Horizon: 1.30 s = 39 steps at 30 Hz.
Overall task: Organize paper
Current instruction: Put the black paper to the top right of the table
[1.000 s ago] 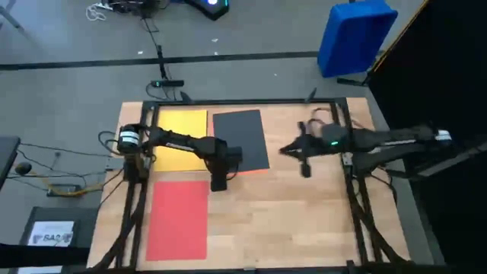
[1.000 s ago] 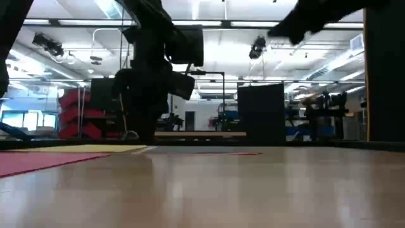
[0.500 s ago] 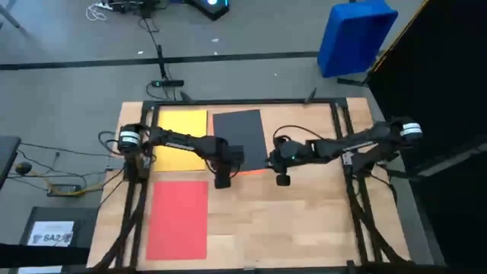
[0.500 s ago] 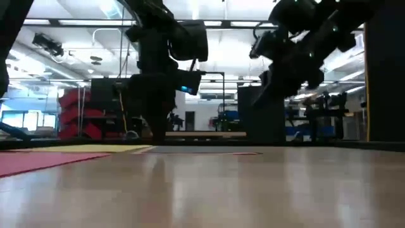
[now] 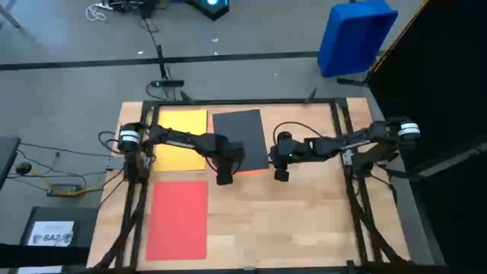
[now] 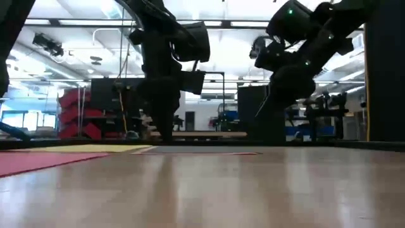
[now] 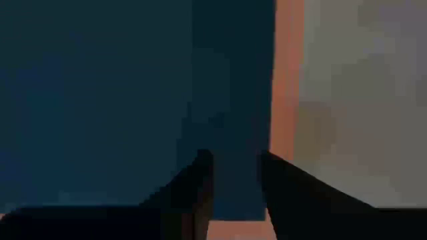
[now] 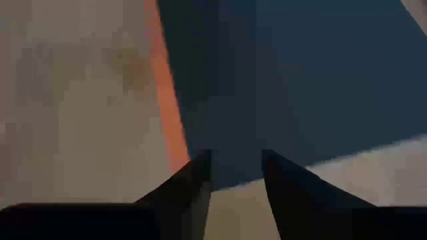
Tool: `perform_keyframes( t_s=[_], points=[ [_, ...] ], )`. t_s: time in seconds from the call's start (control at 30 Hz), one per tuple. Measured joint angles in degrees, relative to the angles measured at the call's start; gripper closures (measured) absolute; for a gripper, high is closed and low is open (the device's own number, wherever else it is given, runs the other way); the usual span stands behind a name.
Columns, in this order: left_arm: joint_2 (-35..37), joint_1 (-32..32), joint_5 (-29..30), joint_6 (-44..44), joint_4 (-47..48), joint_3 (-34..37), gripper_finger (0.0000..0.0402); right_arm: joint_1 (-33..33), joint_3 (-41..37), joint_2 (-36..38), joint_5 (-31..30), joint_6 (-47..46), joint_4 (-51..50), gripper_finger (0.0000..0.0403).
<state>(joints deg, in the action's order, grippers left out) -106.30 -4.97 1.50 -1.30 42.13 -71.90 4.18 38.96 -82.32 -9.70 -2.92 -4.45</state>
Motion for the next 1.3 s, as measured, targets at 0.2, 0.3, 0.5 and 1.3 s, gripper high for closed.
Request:
perform_keyframes(
  t_s=[0.2, 0.3, 0.5, 1.3],
  points=[
    [0.0, -0.7, -0.6, 0.9, -2.1, 0.0, 0.0265, 2.5, 0.0, 0.0, 3.8, -5.3, -1.3, 0.0292],
    [-0.9, -1.0, -0.6, 0.8, -2.3, 0.0, 0.0243, 3.4, 0.0, 0.0, 4.0, -7.2, -1.3, 0.0291],
    [-3.7, -1.2, -0.6, 0.7, -2.5, -0.1, 0.0219, 5.2, 0.0, 0.0, 4.1, -12.3, -1.6, 0.0291],
    [-4.7, -1.2, -0.8, -0.5, -6.6, -0.1, 0.0218, 9.5, 0.0, 0.0, 11.5, -29.6, -5.2, 0.0252]
  ],
)
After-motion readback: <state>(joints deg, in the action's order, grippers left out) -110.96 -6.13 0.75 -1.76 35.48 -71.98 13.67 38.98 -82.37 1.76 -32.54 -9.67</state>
